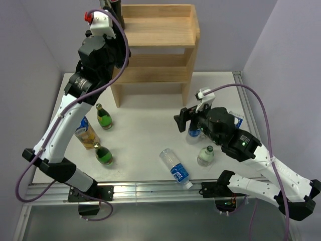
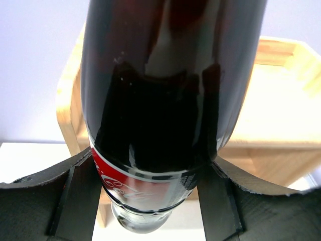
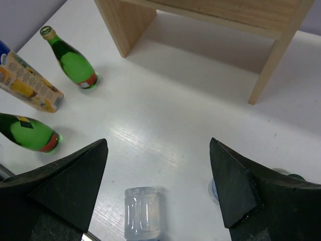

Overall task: Place and organize the beverage onto the shelf
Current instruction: Place the drink on the shelf.

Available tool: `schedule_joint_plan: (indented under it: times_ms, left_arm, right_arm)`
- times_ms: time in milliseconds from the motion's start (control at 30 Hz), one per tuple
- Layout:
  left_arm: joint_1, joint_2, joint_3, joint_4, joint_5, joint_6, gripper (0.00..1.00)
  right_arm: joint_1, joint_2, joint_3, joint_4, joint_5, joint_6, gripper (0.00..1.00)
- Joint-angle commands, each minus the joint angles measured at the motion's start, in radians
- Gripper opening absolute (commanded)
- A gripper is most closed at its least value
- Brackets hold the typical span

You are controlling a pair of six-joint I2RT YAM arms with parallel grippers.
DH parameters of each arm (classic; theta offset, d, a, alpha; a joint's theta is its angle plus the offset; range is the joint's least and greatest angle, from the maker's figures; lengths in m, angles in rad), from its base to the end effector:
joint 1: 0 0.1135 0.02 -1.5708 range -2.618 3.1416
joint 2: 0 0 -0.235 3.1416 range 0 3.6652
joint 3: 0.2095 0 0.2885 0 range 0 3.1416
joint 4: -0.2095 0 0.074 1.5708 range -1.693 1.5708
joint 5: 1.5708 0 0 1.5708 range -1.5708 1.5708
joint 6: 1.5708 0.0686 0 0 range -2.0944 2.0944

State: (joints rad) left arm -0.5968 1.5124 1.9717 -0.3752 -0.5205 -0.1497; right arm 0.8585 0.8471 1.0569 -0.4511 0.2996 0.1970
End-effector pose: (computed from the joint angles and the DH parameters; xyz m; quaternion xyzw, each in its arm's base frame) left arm 0.3216 -0.1773 0.5382 -0.0397 0.6797 -0.0973 0.7259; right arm 0.1875 0.1861 0.3737 -0.1657 0.7660 0.2057 0.5861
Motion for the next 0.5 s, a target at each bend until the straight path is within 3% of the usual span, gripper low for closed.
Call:
schedule_joint_plan:
  times_ms: [0, 167, 467]
  left_arm:
    - [0.029, 0.006, 0.205, 0.180, 0.051, 0.027, 0.00]
    - [0.045, 0.061, 0.324, 0.168, 0.076, 0.053, 0.00]
    - [0.074, 0.118, 0.369, 0.234, 0.089, 0.105, 0.00]
  right_arm:
    - [-0.030, -0.017, -0.032, 0.071, -0.056, 0.024, 0.89]
    - [-0.056, -0.014, -0.078, 0.095, -0.092, 0.038, 0.89]
    - [-0.075, -0.014, -0.123, 0.130, -0.135, 0.047, 0.88]
